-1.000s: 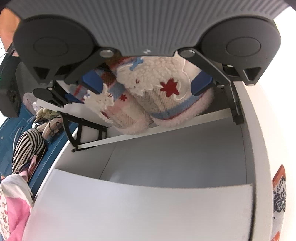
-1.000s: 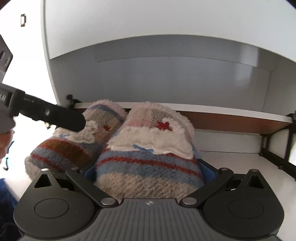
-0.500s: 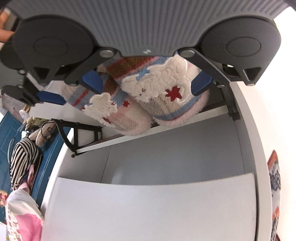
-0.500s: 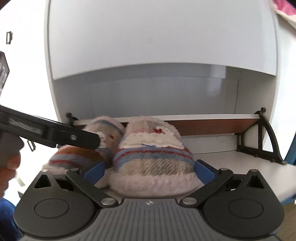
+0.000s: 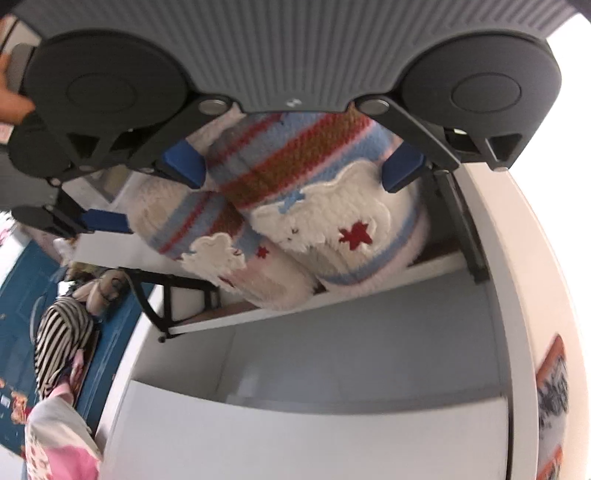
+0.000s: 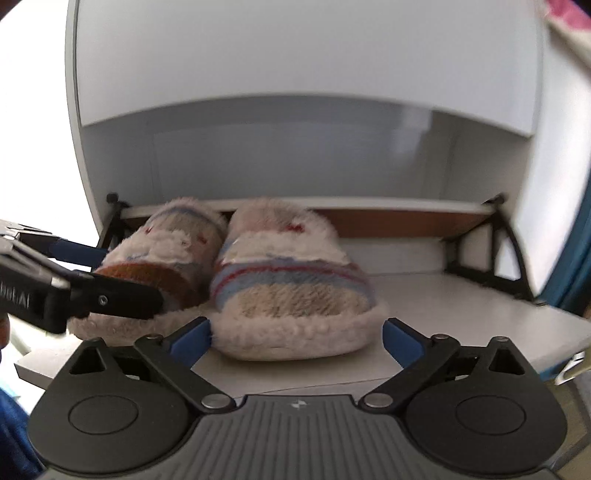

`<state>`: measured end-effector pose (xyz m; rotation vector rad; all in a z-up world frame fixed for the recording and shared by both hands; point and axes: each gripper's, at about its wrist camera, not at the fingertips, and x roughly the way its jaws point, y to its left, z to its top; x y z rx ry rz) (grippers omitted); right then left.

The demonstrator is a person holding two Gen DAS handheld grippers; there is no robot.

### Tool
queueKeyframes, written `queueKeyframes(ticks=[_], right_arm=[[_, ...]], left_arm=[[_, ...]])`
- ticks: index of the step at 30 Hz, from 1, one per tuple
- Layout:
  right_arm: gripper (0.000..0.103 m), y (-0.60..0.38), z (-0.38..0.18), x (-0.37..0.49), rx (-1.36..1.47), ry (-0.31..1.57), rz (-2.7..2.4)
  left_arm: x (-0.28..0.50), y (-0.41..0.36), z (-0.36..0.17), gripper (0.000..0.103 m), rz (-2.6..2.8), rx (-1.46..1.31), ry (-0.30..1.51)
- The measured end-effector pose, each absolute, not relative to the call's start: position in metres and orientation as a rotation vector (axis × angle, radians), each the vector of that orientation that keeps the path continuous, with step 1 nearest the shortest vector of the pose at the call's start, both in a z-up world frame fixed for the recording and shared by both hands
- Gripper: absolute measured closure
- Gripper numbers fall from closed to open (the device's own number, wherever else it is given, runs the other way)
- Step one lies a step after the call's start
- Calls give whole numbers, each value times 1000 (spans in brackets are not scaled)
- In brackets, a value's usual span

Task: Organize scattered shoes
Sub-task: 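Push the striped slippers deeper onto the shelf with both open tools, then withdraw both tools from the shelf and move them down toward the mat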

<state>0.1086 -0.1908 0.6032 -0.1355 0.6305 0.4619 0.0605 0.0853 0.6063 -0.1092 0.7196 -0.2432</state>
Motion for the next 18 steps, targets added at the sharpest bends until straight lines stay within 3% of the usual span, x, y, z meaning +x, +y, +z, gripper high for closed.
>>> queueKeyframes(ticks=[18], right_arm=[[0,-191,596,103,-193,558,620]], left_arm=[[49,58,602,0,-174,-107,742]])
